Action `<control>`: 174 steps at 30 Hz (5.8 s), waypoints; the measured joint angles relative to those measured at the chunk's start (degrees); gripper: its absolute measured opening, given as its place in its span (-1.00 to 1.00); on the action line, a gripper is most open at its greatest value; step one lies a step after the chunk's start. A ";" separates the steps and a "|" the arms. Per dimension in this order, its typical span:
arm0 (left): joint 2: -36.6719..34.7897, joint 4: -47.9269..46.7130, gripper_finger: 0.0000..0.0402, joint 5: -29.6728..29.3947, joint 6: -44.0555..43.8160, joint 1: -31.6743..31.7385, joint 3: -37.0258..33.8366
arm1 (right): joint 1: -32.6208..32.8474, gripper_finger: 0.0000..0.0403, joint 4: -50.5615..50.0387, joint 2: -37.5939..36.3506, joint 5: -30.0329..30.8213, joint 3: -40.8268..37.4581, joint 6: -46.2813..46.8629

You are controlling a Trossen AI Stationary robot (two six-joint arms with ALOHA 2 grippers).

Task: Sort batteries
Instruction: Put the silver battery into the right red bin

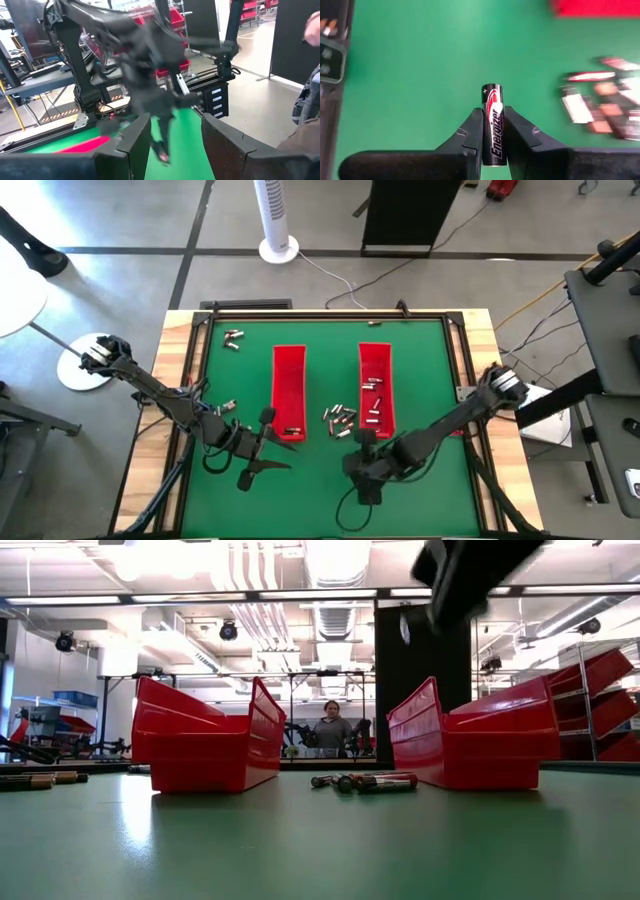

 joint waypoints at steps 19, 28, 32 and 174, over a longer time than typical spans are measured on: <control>0.00 -0.04 -0.23 -1.33 0.03 0.09 0.00 | -20.23 -0.79 -18.86 -13.37 0.43 -10.21 -9.15; 0.00 -0.11 -0.23 -1.33 0.20 0.09 0.00 | -26.77 -0.78 -7.93 -13.20 -5.67 -17.83 -16.64; 0.00 -0.14 -0.23 -1.33 0.22 0.09 0.00 | -28.85 -0.79 -5.37 -13.20 -6.24 -21.23 -18.33; 53.53 -78.74 -0.22 15.65 -12.84 28.09 60.05 | 22.02 0.07 11.62 -6.82 52.03 -10.10 9.45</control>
